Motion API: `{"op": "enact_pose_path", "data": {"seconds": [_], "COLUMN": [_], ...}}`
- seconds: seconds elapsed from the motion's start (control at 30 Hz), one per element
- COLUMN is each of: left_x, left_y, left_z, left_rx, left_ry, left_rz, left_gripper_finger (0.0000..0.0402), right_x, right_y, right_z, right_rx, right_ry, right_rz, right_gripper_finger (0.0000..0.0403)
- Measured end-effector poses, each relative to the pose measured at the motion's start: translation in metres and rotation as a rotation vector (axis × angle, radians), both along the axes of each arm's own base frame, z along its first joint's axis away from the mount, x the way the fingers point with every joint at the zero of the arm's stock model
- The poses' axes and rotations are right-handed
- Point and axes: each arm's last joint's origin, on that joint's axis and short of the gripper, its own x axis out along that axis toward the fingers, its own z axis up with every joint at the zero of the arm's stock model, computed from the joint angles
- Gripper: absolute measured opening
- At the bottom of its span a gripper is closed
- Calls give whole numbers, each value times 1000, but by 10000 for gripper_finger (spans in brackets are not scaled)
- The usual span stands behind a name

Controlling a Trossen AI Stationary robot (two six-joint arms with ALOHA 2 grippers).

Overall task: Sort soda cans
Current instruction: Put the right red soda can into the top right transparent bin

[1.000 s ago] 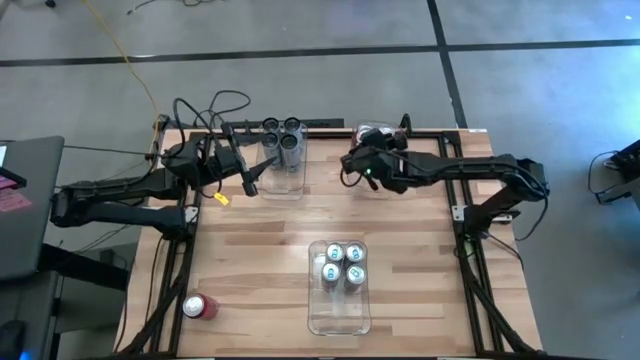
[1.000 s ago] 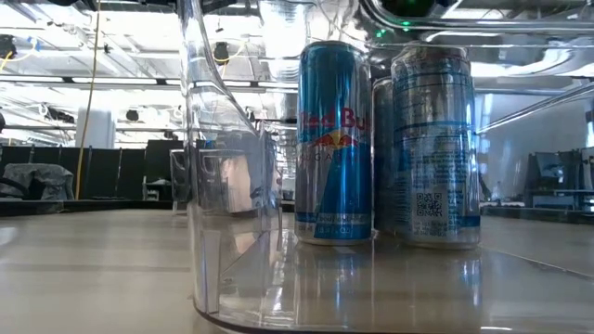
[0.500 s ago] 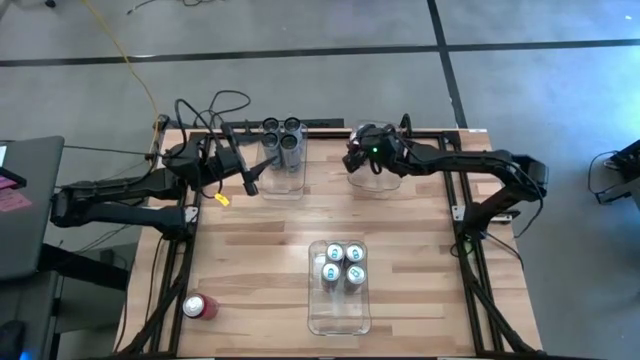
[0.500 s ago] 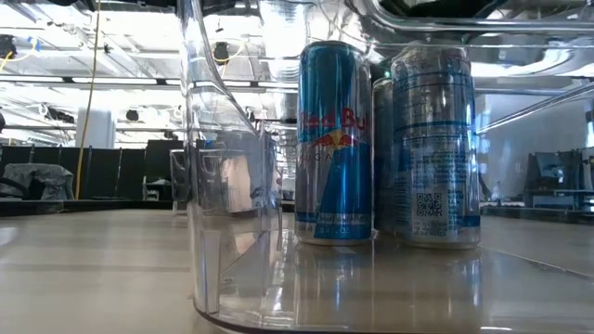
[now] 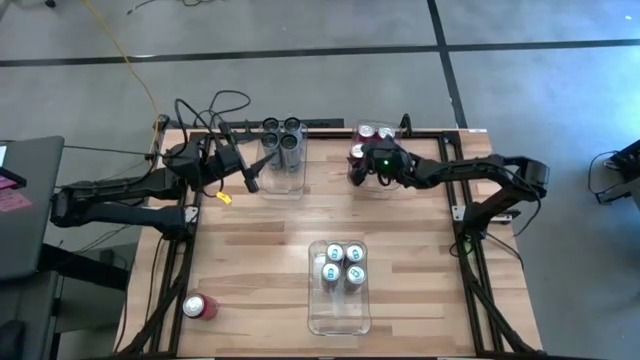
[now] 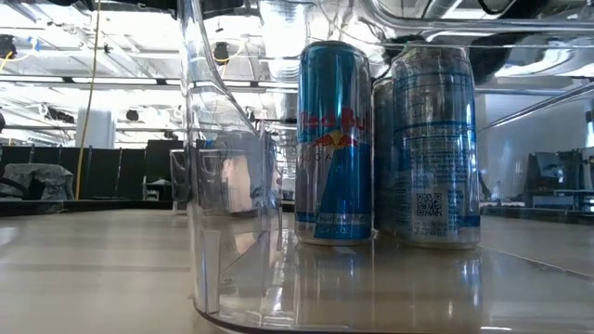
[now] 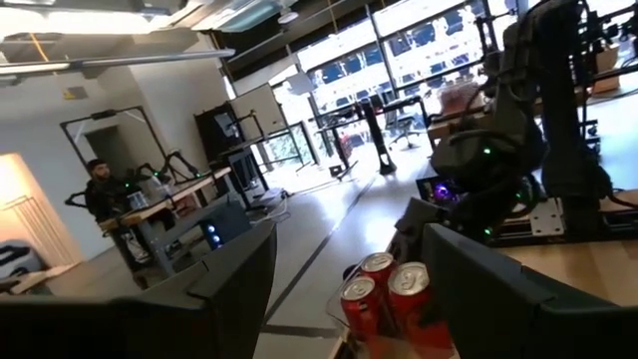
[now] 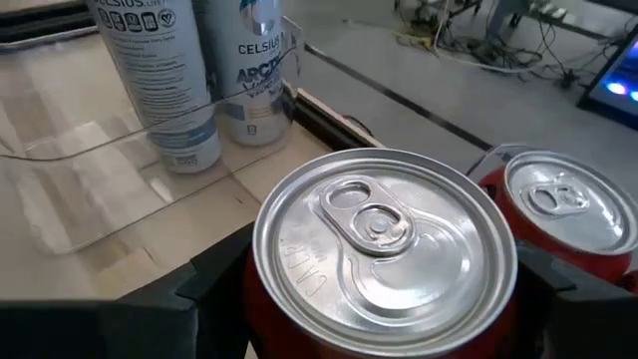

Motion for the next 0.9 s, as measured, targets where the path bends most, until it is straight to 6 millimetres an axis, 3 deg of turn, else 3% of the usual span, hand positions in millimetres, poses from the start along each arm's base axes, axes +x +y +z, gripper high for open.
{"op": "enact_pose_path", "data": {"seconds": [0.3, 0.67, 0.9], "left_x": [2, 21, 21], "left_y": [1, 5, 6], "left_z": [1, -5, -4], "left_rx": [1, 47, 54], "left_ry": [-18, -29, -32], "left_rz": [8, 18, 21], "left_gripper_finger": [249, 249, 249], "right_x": [-17, -17, -16], "right_y": [8, 9, 10], "right_z": [-26, -23, -21], "right_rx": [-7, -13, -4], "right_ry": [-21, -101, -135], "right_rz": [25, 56, 52], "right_gripper_finger": [301, 364, 387]}}
